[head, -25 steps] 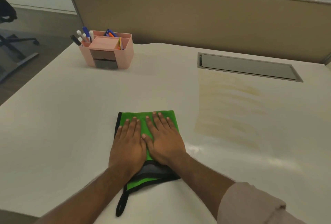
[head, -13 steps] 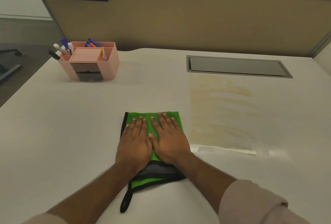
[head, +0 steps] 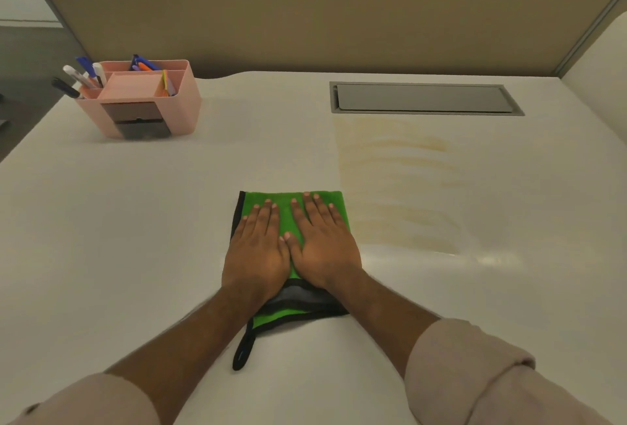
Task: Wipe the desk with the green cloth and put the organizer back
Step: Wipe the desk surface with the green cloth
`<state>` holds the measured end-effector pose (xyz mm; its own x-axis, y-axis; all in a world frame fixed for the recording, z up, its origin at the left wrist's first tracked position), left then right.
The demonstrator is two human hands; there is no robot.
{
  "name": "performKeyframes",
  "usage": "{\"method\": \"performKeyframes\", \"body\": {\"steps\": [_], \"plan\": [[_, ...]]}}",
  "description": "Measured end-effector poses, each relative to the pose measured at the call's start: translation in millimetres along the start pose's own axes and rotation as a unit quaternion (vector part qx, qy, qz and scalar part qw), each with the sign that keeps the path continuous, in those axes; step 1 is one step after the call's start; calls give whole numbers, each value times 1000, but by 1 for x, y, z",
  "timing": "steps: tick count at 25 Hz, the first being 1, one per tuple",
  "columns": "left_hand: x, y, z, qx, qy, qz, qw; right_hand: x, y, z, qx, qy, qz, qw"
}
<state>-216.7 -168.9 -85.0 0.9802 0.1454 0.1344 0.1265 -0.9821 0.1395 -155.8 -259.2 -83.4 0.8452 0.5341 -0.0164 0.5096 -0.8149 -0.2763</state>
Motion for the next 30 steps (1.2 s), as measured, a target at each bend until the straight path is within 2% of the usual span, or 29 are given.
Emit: {"method": "performKeyframes", "body": {"steps": [11, 17, 27, 30], "plan": [[-51, 98, 2, -14, -1, 17, 1000, -85, 63, -13, -13, 6, -1, 1000], [-36, 155, 11, -29, -15, 23, 999, -94, 117, -35, -40, 7, 4, 999], [16, 274, 31, -49, -69, 112, 990, -116, 240, -75, -70, 8, 97, 993], [24, 292, 33, -53, -77, 133, 987, -118, 261, -79, -79, 9, 108, 991]]}}
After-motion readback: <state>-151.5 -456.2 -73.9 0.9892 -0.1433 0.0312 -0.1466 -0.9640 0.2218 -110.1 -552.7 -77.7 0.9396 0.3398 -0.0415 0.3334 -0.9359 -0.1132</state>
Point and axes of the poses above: each hand's wrist, its own x-axis towards the middle knuckle, its own z-axis out of the palm, y = z × x, the point moved 8 cm from there along x, towards the middle knuckle, and after that the axes turned 12 degrees about z, right-handed, at the moved point
